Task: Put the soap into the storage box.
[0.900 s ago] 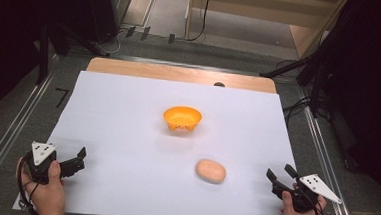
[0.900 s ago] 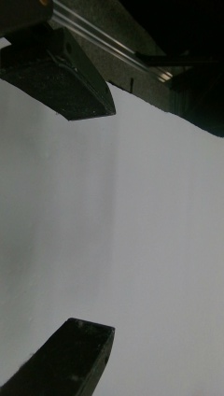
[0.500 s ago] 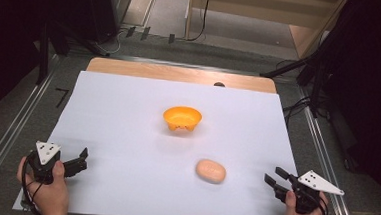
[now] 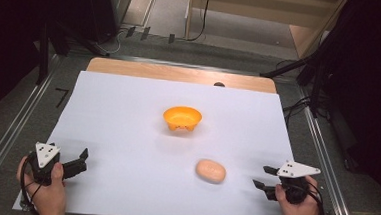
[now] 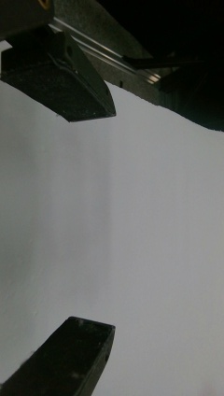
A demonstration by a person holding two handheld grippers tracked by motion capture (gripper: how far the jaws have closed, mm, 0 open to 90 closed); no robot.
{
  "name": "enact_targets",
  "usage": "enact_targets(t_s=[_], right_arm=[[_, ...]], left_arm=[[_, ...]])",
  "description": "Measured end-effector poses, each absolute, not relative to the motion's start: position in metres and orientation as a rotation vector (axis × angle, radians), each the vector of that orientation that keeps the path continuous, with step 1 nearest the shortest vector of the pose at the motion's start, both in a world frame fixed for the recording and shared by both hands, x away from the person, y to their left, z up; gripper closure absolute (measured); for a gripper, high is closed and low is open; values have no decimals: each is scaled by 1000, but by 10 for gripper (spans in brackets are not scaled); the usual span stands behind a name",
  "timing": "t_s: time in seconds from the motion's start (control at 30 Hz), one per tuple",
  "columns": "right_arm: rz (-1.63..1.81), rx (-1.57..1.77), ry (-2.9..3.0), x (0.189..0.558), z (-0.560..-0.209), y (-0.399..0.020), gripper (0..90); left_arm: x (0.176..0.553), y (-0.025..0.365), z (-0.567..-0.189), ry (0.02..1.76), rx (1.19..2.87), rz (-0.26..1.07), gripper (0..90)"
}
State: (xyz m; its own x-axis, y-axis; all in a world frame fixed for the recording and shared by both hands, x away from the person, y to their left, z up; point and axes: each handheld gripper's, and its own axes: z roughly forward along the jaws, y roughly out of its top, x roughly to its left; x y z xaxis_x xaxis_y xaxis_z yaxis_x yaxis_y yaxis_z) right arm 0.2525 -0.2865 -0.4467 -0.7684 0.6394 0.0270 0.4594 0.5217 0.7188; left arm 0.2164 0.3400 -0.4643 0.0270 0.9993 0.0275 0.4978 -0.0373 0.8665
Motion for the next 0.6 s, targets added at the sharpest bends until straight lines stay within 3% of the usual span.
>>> enact_targets(t_s=[0.6], right_arm=[[902,682,2781,285,-431,-215,373]], left_arm=[[218,337,-465,1555,1640,948,76]])
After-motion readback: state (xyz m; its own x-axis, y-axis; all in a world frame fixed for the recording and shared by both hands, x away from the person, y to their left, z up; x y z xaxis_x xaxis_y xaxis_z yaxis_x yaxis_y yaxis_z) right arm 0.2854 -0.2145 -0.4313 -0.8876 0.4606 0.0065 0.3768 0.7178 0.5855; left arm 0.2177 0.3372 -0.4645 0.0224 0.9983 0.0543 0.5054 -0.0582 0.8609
